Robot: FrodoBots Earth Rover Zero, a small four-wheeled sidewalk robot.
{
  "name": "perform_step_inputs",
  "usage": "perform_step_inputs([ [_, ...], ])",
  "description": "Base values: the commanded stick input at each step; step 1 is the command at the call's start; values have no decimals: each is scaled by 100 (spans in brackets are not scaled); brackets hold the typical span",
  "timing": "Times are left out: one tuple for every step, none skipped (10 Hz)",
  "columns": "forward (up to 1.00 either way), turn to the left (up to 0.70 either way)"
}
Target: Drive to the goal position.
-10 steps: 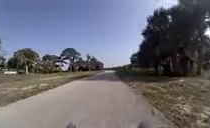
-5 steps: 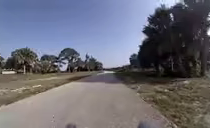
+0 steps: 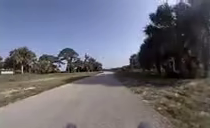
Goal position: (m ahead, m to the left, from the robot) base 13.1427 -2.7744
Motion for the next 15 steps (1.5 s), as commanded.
perform_step_inputs([
  [100, 21],
  [100, 39],
  [100, 37],
  [100, 2],
  [100, 1],
  [100, 2],
  [100, 2],
  [100, 2],
  [100, 2],
  [100, 2],
  [100, 2],
  [100, 2],
  [100, 2],
  [100, 3],
  [100, 3],
])
